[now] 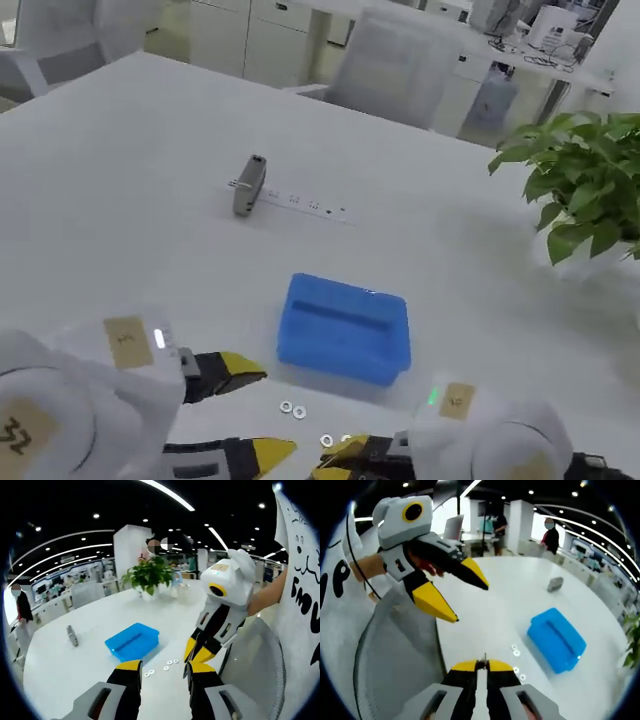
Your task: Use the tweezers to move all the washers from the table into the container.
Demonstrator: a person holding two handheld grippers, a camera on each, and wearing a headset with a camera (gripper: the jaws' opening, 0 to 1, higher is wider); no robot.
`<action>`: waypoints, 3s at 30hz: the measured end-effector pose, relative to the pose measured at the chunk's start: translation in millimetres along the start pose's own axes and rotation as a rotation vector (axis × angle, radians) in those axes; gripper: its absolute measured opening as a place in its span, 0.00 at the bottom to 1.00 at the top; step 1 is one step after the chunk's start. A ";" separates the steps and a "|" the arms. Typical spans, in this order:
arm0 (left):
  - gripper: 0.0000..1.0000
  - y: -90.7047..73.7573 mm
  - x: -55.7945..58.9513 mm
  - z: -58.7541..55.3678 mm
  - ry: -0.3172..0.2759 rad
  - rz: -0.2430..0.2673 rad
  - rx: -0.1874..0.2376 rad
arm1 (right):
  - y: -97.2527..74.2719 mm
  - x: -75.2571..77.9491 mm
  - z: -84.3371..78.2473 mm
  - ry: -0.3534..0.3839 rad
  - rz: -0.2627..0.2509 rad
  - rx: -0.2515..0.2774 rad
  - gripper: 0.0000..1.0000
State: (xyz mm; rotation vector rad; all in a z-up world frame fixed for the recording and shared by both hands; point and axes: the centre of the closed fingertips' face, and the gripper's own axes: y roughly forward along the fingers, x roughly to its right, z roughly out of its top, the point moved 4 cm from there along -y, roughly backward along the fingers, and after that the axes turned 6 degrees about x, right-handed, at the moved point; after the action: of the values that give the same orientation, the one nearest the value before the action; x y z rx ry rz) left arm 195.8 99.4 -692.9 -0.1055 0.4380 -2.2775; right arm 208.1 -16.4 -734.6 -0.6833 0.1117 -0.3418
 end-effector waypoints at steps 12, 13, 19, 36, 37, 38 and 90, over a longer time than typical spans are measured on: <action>0.35 -29.1 -32.8 -50.4 -0.045 0.271 -0.086 | 20.2 26.6 1.9 -0.008 0.008 -0.064 0.01; 0.37 -27.9 -32.9 -52.0 -0.046 0.283 -0.093 | 21.8 28.9 2.1 -0.008 0.009 -0.071 0.01; 0.39 -28.1 -43.4 -60.5 0.099 0.402 -0.164 | 38.6 46.4 5.0 -0.036 0.013 -0.109 0.01; 0.39 -25.9 -45.5 -76.8 0.095 0.403 -0.247 | 75.0 78.7 13.5 -0.086 0.039 -0.176 0.02; 0.38 -25.9 -45.3 -76.9 0.095 0.402 -0.249 | 76.3 79.0 14.2 -0.083 0.042 -0.177 0.02; 0.38 -25.8 -44.9 -76.9 0.098 0.401 -0.250 | 77.9 78.6 14.7 -0.079 0.048 -0.177 0.02; 0.57 -21.8 -40.8 -82.0 0.031 0.390 -0.268 | 89.8 82.7 3.1 0.018 -0.032 -0.129 0.04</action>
State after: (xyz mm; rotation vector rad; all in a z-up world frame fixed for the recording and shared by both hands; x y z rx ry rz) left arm 190.7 165.7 -759.6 -0.1096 0.7130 -1.8331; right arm 310.8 21.8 -788.4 -0.8105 0.1411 -0.3737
